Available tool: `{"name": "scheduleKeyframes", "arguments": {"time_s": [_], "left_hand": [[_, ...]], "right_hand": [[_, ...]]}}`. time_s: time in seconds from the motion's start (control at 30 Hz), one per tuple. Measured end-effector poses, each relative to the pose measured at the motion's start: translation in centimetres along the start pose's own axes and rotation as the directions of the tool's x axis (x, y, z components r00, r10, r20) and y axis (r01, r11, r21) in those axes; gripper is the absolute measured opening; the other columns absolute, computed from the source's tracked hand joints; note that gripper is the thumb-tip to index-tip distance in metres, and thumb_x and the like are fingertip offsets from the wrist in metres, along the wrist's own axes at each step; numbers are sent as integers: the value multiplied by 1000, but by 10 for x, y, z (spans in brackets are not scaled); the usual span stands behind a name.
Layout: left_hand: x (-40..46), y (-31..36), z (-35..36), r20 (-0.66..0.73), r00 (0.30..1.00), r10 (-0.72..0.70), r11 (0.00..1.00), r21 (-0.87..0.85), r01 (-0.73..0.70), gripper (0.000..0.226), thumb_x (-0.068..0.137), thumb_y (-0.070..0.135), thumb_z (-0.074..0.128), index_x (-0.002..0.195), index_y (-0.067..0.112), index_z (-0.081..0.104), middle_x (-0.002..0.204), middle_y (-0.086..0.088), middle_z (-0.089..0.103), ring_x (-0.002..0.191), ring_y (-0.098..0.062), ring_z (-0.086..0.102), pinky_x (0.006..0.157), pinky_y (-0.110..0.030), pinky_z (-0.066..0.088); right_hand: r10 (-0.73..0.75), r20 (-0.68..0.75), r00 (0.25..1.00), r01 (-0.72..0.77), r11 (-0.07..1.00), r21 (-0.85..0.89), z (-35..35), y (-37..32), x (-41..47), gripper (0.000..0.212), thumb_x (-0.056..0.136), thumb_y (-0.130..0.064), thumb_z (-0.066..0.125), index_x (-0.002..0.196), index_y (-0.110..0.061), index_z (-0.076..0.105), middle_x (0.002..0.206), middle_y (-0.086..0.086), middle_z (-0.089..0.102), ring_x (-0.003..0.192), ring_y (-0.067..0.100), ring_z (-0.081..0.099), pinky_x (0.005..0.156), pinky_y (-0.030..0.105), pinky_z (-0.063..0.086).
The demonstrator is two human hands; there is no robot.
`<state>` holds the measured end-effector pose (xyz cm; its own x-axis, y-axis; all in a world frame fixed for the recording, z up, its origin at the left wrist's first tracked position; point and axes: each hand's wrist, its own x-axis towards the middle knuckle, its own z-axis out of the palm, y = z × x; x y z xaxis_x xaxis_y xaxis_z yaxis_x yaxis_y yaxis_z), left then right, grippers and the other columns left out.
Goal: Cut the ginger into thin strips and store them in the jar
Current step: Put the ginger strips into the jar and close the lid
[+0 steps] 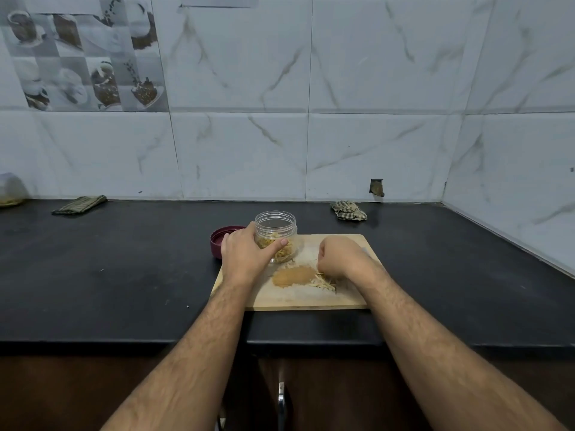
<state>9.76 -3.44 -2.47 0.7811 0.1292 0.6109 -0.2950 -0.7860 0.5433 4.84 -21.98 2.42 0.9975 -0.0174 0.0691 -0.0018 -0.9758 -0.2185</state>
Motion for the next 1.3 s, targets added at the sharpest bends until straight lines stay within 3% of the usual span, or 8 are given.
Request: {"name": "scheduleKeyframes", "arguments": {"time_s": [0.2,0.37,0.5,0.63,0.8,0.97,1.2,1.3], "left_hand": [[-1,1,-1,8,1000,-1,1000,-2,2,68,67,85,49,100,27,64,79,13,64,82,-13,57,100,-44,42],[-1,2,-2,6,1000,-4,1000,-3,4,62,71,80,54,103,27,64,81,14,63,82,-11,52,101,-45,41],[-1,1,-2,13,1000,-5,1000,1,5,64,70,81,54,104,28,65,81,14,64,84,-13,55,101,-46,41],[-1,2,-2,5,1000,1,1000,-14,-1,62,71,80,55,105,28,65,82,13,65,87,-14,57,101,-44,40],[0,0,-1,14,1000,-1,1000,-31,1,68,67,84,51,105,29,65,81,13,66,88,-16,60,98,-46,43],[1,0,1,15,1000,-3,999,-49,4,61,70,79,58,103,28,66,83,12,67,89,-15,61,100,-46,42],[1,-4,3,31,999,-25,998,-60,26,65,65,85,50,102,33,64,83,15,66,93,-17,60,101,-47,42],[1,-4,3,31,999,-35,998,-59,37,65,64,87,50,100,34,64,80,15,65,93,-19,61,99,-48,43]], "right_hand": [[-64,18,998,66,989,-130,2,-5,-13,19,87,1,50,78,-14,56,74,0,54,75,24,53,64,30,42],[-42,73,996,51,992,-116,-16,-4,-18,16,89,-5,51,80,-12,62,81,3,64,78,24,61,69,31,51],[13,197,980,6,995,-96,-25,0,-23,28,94,-27,57,71,-11,55,70,1,58,61,18,57,57,28,46],[14,227,974,20,989,-145,-13,-8,-22,39,87,-50,68,76,-13,59,70,-3,58,77,22,59,69,31,45],[-21,131,991,51,972,-230,-6,-20,-20,12,90,-21,68,96,-11,67,87,4,60,80,25,53,72,30,45],[0,145,989,35,971,-235,-9,-24,-18,22,85,-8,68,106,-10,71,96,7,65,83,25,56,71,30,46],[-22,80,997,37,980,-194,1,-24,-17,9,82,-14,71,90,-13,66,85,3,61,80,23,56,67,28,45],[0,134,991,12,996,-84,-4,-15,-12,13,82,-13,70,92,-4,72,86,9,71,81,26,67,74,33,57]]}}
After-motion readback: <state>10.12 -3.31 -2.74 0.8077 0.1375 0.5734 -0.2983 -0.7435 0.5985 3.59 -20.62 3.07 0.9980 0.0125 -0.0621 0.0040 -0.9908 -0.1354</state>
